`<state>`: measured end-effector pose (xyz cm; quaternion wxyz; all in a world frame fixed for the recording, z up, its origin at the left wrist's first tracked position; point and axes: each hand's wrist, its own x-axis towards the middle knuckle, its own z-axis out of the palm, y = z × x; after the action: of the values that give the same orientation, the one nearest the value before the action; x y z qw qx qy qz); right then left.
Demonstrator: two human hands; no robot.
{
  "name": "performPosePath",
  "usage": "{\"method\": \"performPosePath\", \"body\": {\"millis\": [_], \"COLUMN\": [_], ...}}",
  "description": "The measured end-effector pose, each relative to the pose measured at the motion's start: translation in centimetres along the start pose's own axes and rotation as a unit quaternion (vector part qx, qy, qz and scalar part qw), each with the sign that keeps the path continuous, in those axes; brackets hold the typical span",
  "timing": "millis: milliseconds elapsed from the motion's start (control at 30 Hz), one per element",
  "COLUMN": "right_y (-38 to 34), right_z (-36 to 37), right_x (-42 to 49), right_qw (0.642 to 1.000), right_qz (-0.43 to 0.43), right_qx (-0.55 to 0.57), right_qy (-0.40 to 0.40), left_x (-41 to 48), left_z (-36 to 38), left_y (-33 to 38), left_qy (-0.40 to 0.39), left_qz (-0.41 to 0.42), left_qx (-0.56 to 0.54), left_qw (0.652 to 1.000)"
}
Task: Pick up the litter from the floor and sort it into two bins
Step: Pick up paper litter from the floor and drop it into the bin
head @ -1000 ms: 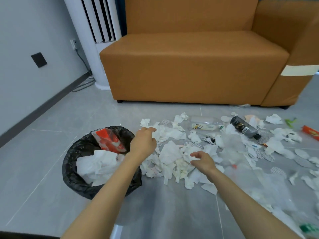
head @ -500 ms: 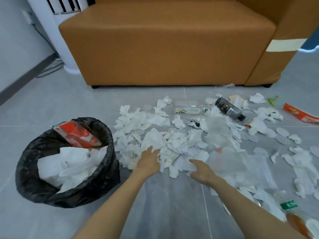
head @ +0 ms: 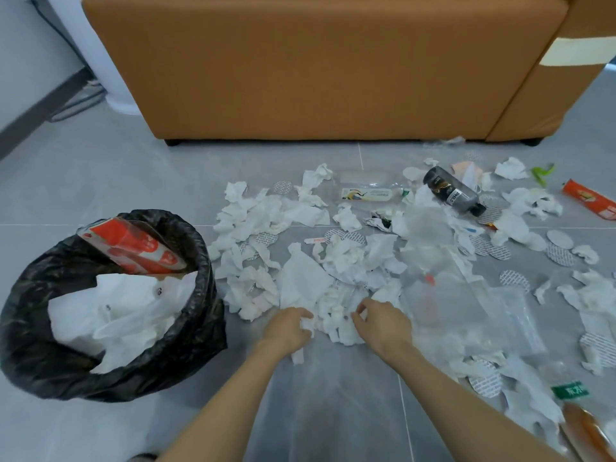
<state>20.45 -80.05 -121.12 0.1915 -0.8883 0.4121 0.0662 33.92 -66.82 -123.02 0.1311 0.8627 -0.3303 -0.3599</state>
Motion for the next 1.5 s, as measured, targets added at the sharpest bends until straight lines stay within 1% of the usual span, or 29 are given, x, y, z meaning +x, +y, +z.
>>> {"method": "performPosePath", "body": {"millis": [33, 67, 100, 167, 233, 300, 333, 400, 433, 467, 567, 600, 667, 733, 833, 933, 1067, 1133, 1200, 1300, 1367, 1500], "right_y": [-0.4, -0.7, -1.1, -2.0, -2.8, -3.1, -3.1, -2.9, -2.8, -2.6, -1.8, -1.5, -1.0, -0.8, -0.9, -1.3, -2.1, -2.7, -3.7, -5.7, -7.3, -11.3], "right_z": [0.1, 0.3, 0.6, 1.2, 2.0, 3.0, 3.4, 4.3, 4.5, 4.6, 4.7, 4.6, 4.1, 3.3, 1.9, 0.7, -1.1, -2.1, -3.6, -6.6, -8.8, -12.4], "right_x": [0.4, 0.9, 1.4, 2.2, 2.5, 2.3, 2.1, 1.6, 1.4, 1.2, 0.8, 0.7, 0.4, 0.3, 0.5, 0.5, 0.8, 1.2, 1.6, 1.5, 1.1, -0.3], "right_qw": [1.000, 0.998, 0.995, 0.986, 0.977, 0.973, 0.975, 0.980, 0.982, 0.983, 0.984, 0.985, 0.986, 0.982, 0.972, 0.956, 0.920, 0.900, 0.882, 0.865, 0.857, 0.854], "right_qz": [-0.018, -0.045, -0.077, -0.125, -0.140, -0.132, -0.126, -0.126, -0.129, -0.127, -0.111, -0.098, -0.064, -0.037, -0.018, 0.004, 0.048, 0.069, 0.073, 0.044, 0.008, -0.072], "right_qx": [0.020, 0.045, 0.067, 0.069, 0.032, 0.007, 0.001, -0.007, -0.002, 0.009, 0.052, 0.062, 0.107, 0.165, 0.228, 0.291, 0.386, 0.427, 0.464, 0.499, 0.515, 0.516], "right_qy": [0.015, 0.014, -0.004, -0.082, -0.157, -0.187, -0.182, -0.153, -0.140, -0.134, -0.132, -0.128, -0.110, -0.079, -0.046, -0.038, -0.042, -0.044, -0.037, -0.029, -0.023, -0.017], "left_x": [-0.1, -0.2, -0.4, -0.8, -1.0, -1.1, -1.1, -1.0, -0.9, -0.9, -1.0, -1.1, -1.5, -1.7, -1.8, -2.2, -3.1, -3.7, -4.2, -5.6, -7.0, -10.6], "left_z": [0.0, 0.0, -0.2, -0.5, -1.3, -2.4, -2.8, -3.6, -3.6, -3.4, -1.8, -1.0, 0.5, 1.3, 1.5, 1.2, -0.2, -2.0, -4.3, -8.0, -10.5, -15.0], "left_y": [0.0, 0.0, 0.2, 0.4, 0.5, 0.5, 0.4, 0.0, -0.3, -0.6, -1.0, -1.3, -1.9, -2.4, -2.6, -2.4, -1.6, -0.4, 0.8, 2.7, 3.5, 4.3], "left_qy": [-0.024, -0.055, -0.088, -0.133, -0.118, -0.076, -0.043, 0.030, 0.046, 0.032, -0.067, -0.089, -0.091, -0.064, -0.044, -0.034, 0.063, 0.114, 0.169, 0.232, 0.267, 0.341], "left_qz": [-0.007, -0.019, -0.038, -0.073, -0.074, -0.058, -0.040, 0.016, 0.040, 0.052, 0.061, 0.062, 0.070, 0.073, 0.068, 0.045, 0.028, 0.034, 0.053, 0.077, 0.093, 0.102], "left_qx": [-0.029, -0.061, -0.101, -0.162, -0.177, -0.181, -0.159, -0.032, 0.028, 0.072, 0.178, 0.199, 0.208, 0.200, 0.173, 0.124, 0.007, -0.060, -0.116, -0.163, -0.186, -0.198], "left_qw": [0.999, 0.996, 0.990, 0.975, 0.974, 0.979, 0.985, 0.999, 0.998, 0.996, 0.980, 0.974, 0.971, 0.975, 0.982, 0.991, 0.998, 0.991, 0.977, 0.956, 0.941, 0.913]}}
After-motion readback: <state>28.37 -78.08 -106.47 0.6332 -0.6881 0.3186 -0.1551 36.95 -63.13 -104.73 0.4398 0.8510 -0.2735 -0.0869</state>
